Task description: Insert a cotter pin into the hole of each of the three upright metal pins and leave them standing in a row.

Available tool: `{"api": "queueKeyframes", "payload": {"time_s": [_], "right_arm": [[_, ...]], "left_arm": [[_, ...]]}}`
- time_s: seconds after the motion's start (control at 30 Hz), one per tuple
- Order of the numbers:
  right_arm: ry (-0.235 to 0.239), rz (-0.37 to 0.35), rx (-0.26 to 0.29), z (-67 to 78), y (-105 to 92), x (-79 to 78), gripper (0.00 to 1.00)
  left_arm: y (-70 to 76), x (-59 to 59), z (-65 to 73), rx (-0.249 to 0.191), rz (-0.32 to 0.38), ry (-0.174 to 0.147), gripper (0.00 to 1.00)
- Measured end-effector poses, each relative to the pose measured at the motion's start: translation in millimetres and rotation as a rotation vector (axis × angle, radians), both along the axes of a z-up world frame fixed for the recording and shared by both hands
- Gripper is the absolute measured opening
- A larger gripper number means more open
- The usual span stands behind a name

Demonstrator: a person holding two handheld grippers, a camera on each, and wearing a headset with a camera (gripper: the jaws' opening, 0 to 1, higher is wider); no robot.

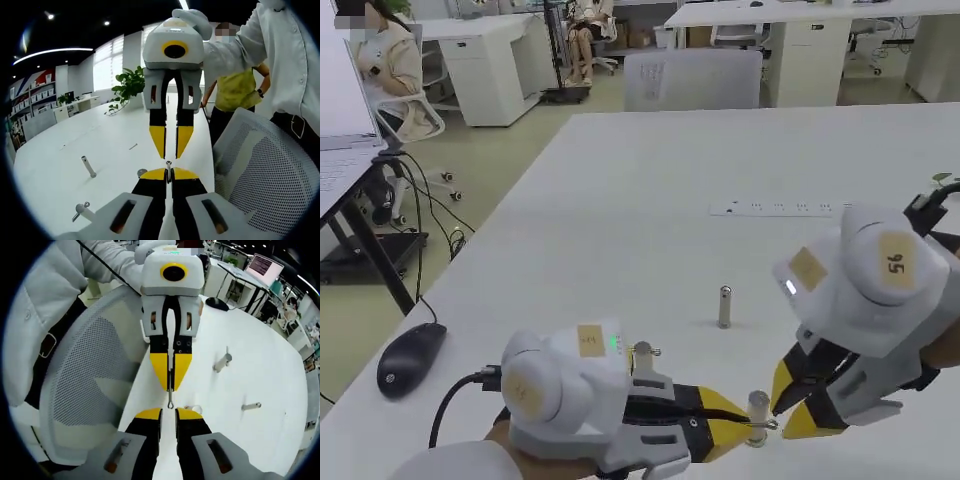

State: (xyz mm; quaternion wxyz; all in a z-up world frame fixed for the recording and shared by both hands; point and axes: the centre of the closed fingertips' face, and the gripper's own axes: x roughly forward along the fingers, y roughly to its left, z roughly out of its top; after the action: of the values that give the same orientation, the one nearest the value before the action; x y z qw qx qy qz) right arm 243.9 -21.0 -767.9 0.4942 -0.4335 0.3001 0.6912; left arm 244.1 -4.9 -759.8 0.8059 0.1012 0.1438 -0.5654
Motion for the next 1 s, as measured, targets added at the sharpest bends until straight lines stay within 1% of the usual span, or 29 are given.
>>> {"api": "queueKeyframes", "payload": {"time_s": [0.03, 0.07, 0.13, 0.17, 0.2, 0.27, 0.3, 0.37, 0.5, 0.53, 0.73, 0.77, 0.8, 0.83, 0.9, 0.93, 1.0], "right_arm": [[0.009, -0.004, 0.003, 0.4, -0.6, 0.1, 0.12], [0.034, -0.011, 0.005, 0.9, -1.5, -1.5, 0.12], [0.06, -0.021, 0.008, 1.3, -2.2, -1.7, 0.12], [0.081, -0.023, 0.005, 1.0, -3.0, -3.1, 0.12], [0.094, -0.024, 0.003, 0.9, -3.4, -3.9, 0.12], [0.138, -0.029, -0.006, 0.1, -4.6, -7.6, 0.12], [0.143, -0.025, -0.003, 0.1, -4.2, -7.6, 0.12], [0.191, -0.033, -0.009, -0.1, -4.5, -11.6, 0.12], [0.236, -0.039, -0.008, 0.0, -3.8, -13.6, 0.12], [0.263, -0.034, -0.012, 0.4, -4.1, -17.5, 0.13], [0.306, -0.021, -0.026, -0.1, -4.1, -25.0, 0.13], [0.326, -0.02, -0.03, 0.0, -4.1, -27.0, 0.13], [0.338, -0.02, -0.03, -0.5, -3.2, -26.2, 0.13], [0.351, -0.022, -0.034, -1.0, -3.3, -26.5, 0.13], [0.365, -0.019, -0.039, -2.2, -3.8, -27.7, 0.13], [0.383, -0.017, -0.046, -2.0, -4.9, -30.4, 0.13], [0.414, -0.014, -0.053, -1.0, -6.2, -34.4, 0.13]], "left_arm": [[-0.1, -0.4, 0.1, 0.002, -0.005, -0.004, 0.0], [-0.4, -1.0, 0.2, 0.004, -0.011, -0.007, 0.0], [-0.9, -3.0, -0.3, 0.012, -0.024, -0.01, 0.0], [-1.3, -4.3, -0.5, 0.016, -0.033, -0.016, 0.0], [-1.8, -5.1, 0.0, 0.014, -0.038, -0.017, 0.0], [-3.2, -6.9, 0.9, 0.013, -0.048, -0.02, 0.0], [-3.6, -7.6, 1.2, 0.014, -0.052, -0.024, 0.0], [-5.0, -9.4, 2.6, 0.011, -0.063, -0.027, 0.0], [-6.6, -11.8, 4.5, 0.011, -0.077, -0.037, 0.0], [-7.0, -12.3, 4.6, 0.014, -0.081, -0.039, 0.0], [-9.2, -15.9, 5.1, 0.015, -0.103, -0.046, 0.0], [-9.8, -16.7, 5.3, 0.015, -0.107, -0.048, 0.0], [-10.6, -17.3, 5.5, 0.018, -0.113, -0.055, 0.0], [-11.2, -18.4, 5.7, 0.018, -0.119, -0.055, 0.0], [-12.3, -19.9, 6.1, 0.019, -0.127, -0.059, 0.0], [-13.0, -21.1, 5.9, 0.025, -0.136, -0.066, 0.0], [-13.8, -22.7, 4.9, 0.033, -0.143, -0.07, 0.0]]}}
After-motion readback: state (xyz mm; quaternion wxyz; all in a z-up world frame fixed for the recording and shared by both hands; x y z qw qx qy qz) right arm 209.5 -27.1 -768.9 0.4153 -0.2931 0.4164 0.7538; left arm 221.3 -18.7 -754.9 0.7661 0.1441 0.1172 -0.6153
